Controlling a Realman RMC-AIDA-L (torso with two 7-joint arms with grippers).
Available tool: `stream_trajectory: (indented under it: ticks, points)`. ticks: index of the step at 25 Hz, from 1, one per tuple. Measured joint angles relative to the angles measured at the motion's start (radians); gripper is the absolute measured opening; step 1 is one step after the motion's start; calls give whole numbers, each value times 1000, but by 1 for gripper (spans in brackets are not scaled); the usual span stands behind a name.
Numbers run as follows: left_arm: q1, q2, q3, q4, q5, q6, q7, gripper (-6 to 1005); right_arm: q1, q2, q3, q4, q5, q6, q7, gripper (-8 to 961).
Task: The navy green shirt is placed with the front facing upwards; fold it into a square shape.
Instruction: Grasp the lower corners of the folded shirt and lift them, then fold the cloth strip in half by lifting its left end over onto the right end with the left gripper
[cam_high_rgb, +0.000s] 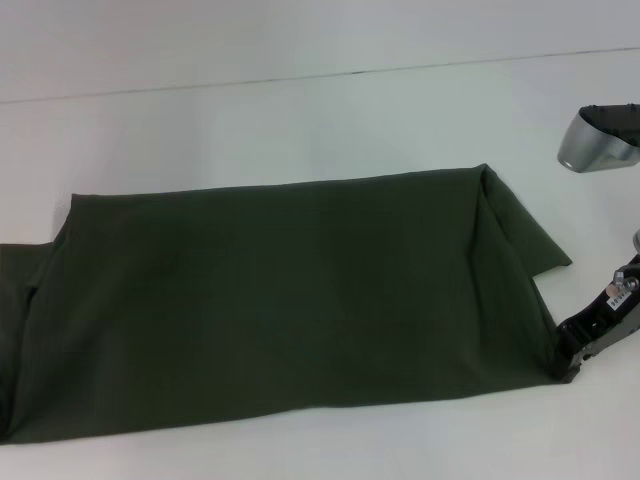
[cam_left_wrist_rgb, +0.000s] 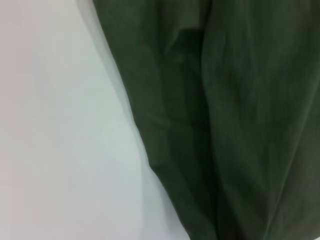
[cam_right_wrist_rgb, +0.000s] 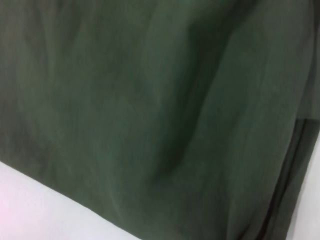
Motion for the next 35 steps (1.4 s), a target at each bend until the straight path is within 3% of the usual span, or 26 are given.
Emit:
stream_trajectory:
  ticks: [11,16,21,27,30,35]
  points:
    - [2,0,-6,1,0,-7,-1,-2,-1,0,10,-14,3,-30,6,22]
    - [2,2,-7,1,0,-13,-4,-1,-7,-6,31,-14,6,-57,10,195]
    - [2,3,-8,1,0,-16,-5,-1,-10,-11,80,-51,7,-103,3,475]
    - [1,5,-13,2,0,-17,-5,-1,-11,-22,127,-145,7,-148,10,577]
    - [1,5,-26,8,0,-20,-5,-1,-7,-25,171,-191,26,-150,12,577]
    - [15,9,-110,43,-1,-35,4,-2,-10,-23,205,-196,218,-107,-10,577]
